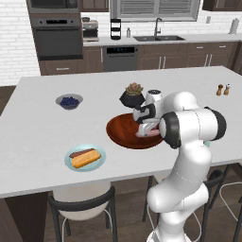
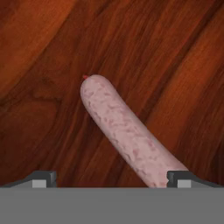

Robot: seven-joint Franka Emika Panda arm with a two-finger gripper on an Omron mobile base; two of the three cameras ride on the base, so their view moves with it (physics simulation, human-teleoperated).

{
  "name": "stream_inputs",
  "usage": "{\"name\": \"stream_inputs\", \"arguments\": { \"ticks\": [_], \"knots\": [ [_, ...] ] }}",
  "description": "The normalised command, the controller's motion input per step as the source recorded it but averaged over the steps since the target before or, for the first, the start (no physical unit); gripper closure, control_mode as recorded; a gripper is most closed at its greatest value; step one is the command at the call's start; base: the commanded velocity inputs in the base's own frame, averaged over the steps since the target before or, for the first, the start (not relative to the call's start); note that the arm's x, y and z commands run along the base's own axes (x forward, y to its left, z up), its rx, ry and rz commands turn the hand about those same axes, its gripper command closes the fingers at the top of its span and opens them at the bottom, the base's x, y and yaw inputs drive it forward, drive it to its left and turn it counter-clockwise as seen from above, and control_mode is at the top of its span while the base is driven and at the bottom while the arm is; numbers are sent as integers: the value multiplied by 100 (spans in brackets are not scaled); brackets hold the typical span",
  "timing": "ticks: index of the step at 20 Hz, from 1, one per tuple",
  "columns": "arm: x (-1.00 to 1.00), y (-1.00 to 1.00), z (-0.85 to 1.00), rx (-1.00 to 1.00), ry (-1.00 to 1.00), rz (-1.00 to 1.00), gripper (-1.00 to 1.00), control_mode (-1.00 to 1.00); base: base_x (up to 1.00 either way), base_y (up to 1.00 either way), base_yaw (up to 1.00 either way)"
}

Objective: Place one bun and one sausage from the bowl on each plate.

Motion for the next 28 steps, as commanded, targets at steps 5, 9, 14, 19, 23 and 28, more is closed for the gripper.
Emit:
{"name": "stream_inputs", "arguments": {
  "ticks": [5, 9, 14, 19, 23, 28],
  "knots": [
    [25, 0, -30, 0, 5, 0, -100, -100, 0, 0, 0],
    [32, 0, -20, 0, 3, 0, -100, -100, 0, 0, 0],
    [10, 0, -24, 0, 0, 0, -100, -100, 0, 0, 0],
    [-30, 2, -55, -1, 0, 1, 100, -100, 0, 0, 0],
    [-15, 15, -31, -1, -1, 0, 100, -100, 0, 0, 0],
    [-29, 2, 27, 0, -6, 0, 100, -100, 0, 0, 0]
  ]
}}
